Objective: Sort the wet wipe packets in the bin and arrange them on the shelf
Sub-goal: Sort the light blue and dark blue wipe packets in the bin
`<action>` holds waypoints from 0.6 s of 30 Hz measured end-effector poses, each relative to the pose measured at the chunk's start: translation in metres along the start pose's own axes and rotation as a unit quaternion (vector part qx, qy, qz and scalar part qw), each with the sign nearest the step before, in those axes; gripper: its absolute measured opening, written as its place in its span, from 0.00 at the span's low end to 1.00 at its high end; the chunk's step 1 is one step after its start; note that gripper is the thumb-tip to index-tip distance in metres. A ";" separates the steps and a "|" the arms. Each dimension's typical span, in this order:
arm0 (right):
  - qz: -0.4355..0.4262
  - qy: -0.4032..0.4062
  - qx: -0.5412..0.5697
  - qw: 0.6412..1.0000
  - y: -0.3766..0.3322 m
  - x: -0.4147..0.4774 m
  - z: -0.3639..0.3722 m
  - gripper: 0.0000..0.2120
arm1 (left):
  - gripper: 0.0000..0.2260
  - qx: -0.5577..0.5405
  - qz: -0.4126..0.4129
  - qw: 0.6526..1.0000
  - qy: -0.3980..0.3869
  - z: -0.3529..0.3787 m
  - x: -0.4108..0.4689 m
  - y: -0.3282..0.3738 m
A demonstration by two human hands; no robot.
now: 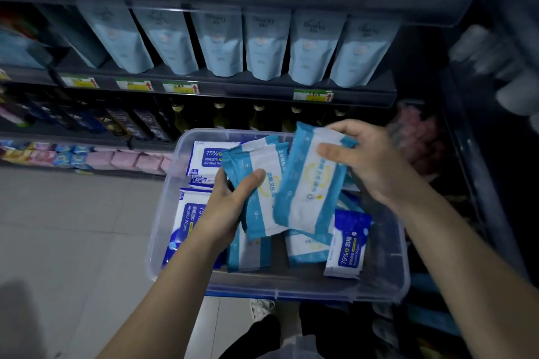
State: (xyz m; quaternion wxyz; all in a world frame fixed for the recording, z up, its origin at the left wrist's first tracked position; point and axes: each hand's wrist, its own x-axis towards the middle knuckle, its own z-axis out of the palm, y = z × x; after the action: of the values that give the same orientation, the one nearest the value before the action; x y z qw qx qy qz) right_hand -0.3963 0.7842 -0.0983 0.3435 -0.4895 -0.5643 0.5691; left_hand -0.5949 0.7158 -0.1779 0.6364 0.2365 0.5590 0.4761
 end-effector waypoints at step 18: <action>0.097 0.105 -0.149 0.979 0.092 0.008 0.012 0.06 | 0.33 -0.024 0.029 0.998 0.044 -0.011 0.010 0.007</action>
State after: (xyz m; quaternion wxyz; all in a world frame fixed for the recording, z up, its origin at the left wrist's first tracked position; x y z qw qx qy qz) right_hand -0.3950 0.7765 -0.1908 0.2673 -0.6443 -0.5536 0.4549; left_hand -0.6078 0.7246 -0.1797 0.6027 0.2162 0.5674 0.5177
